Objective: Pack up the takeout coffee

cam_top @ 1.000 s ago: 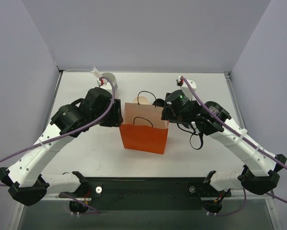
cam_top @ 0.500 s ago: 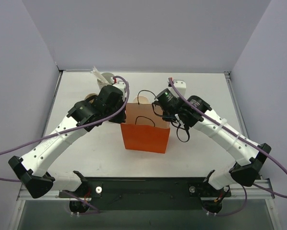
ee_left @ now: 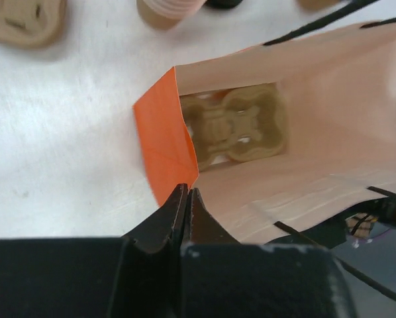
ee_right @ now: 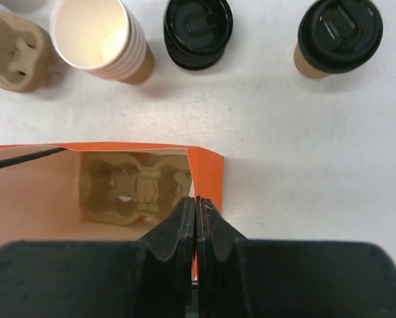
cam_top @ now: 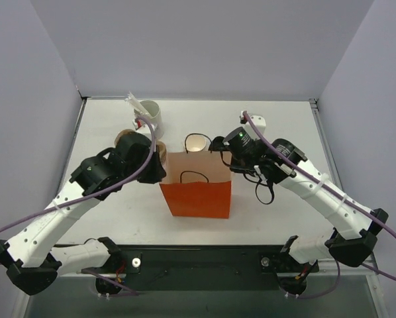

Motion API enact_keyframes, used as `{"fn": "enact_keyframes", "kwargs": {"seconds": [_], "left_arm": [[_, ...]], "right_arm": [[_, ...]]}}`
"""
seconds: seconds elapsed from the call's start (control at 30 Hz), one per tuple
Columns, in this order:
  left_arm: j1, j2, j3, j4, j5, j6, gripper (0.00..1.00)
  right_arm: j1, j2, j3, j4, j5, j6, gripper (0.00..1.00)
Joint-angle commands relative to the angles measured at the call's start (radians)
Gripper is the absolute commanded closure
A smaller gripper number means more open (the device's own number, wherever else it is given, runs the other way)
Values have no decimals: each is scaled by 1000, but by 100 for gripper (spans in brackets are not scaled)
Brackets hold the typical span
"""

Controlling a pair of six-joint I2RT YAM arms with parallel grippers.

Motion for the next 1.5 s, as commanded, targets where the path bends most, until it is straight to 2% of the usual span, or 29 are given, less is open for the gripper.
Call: {"fn": "enact_keyframes", "kwargs": {"seconds": [0.0, 0.1, 0.2, 0.3, 0.53, 0.67, 0.73, 0.83, 0.93, 1.17, 1.37, 1.47], "left_arm": [[11, 37, -108, 45, 65, -33, 100], [11, 62, 54, -15, 29, -13, 100], [13, 59, 142, -47, 10, -9, 100], [11, 54, 141, -51, 31, -23, 100], [13, 42, 80, -57, 39, -48, 100], [13, 59, 95, -77, 10, -25, 82], [15, 64, 103, -81, 9, -9, 75], [19, 70, 115, -83, 1, 4, 69], [28, 76, 117, -83, 9, 15, 59], [28, 109, 126, -66, 52, 56, 50], [28, 139, 107, -88, 4, 72, 50], [28, 137, 95, -65, -30, 96, 54]], "right_arm": [[-10, 21, -97, 29, -17, -36, 100], [-4, 32, -19, 27, -21, -59, 100], [7, 17, 65, 27, 2, -62, 100], [8, 12, 93, 27, 4, -64, 100], [8, 0, 36, 29, 9, -38, 98], [4, 0, 16, 27, 25, -42, 90], [2, -6, 12, 26, 22, -39, 80], [2, -29, 12, 23, 24, -33, 75], [2, -62, 10, 18, 33, -30, 70], [1, -108, 6, -3, 82, -52, 63], [-4, -132, -7, -5, 105, -82, 59], [-13, -135, -14, -7, 116, -99, 57]]}}
